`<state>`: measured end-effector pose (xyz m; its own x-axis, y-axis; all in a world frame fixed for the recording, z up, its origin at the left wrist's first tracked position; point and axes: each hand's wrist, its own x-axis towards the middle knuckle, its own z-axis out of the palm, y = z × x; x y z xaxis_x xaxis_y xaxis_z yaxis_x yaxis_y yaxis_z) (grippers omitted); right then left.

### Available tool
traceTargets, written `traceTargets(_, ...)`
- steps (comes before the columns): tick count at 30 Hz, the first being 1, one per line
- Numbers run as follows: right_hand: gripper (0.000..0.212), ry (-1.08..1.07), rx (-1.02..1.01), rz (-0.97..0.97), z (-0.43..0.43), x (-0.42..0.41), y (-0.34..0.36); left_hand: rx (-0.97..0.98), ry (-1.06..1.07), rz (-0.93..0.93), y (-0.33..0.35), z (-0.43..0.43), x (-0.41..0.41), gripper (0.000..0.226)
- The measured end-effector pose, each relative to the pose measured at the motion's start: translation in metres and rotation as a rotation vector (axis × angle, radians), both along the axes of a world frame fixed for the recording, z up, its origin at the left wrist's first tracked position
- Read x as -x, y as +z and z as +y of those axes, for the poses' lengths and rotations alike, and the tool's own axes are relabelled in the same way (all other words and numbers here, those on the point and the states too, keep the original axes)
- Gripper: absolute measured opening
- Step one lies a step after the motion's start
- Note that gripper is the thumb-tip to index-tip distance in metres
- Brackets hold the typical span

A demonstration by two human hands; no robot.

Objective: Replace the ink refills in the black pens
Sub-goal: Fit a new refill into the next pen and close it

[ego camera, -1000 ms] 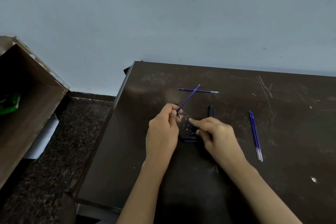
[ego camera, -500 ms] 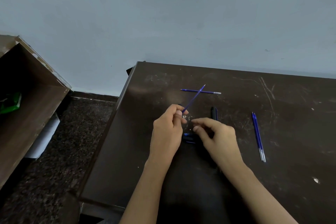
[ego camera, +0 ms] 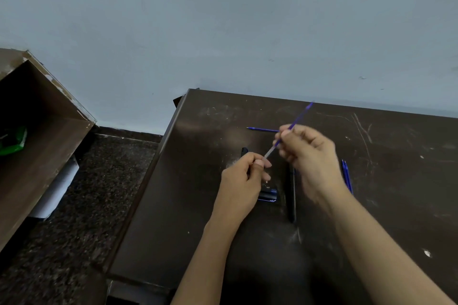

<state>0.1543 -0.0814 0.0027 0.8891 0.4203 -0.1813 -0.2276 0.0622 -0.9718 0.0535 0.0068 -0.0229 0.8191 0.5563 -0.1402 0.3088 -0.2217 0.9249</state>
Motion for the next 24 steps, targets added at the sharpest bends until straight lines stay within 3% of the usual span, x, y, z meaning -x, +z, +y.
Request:
traceTargets(2, 0.013, -0.046, 0.025, -0.136, 0.002, -0.021, 0.006, -0.002, 0.025, 0.022, -0.001, -0.001, 0.001, 0.023)
traceTargets(6, 0.023, 0.14, 0.666, -0.775, 0.008, -0.056, -0.004, -0.005, 0.033, 0.042, 0.0, 0.001, 0.003, 0.022)
traceTargets(8, 0.025, 0.331, 0.867, -0.888, 0.022, -0.064, -0.025, -0.026, 0.058, 0.047, -0.003, 0.008, 0.003, 0.022)
traceTargets(12, 0.025, 0.464, 1.036, -0.939, 0.019, -0.066, -0.046, -0.058, 0.052, 0.043, -0.002, 0.007, 0.002, 0.022)
traceTargets(19, 0.017, 0.36, 1.0, -0.932, 0.022, -0.07, -0.05, -0.068, 0.049, 0.046, -0.001, 0.006, -0.001, 0.022)
traceTargets(24, 0.033, 0.306, 0.925, -0.847, 0.027, -0.079, -0.05, -0.069, 0.047, 0.058, -0.001, 0.007, 0.0, 0.021)
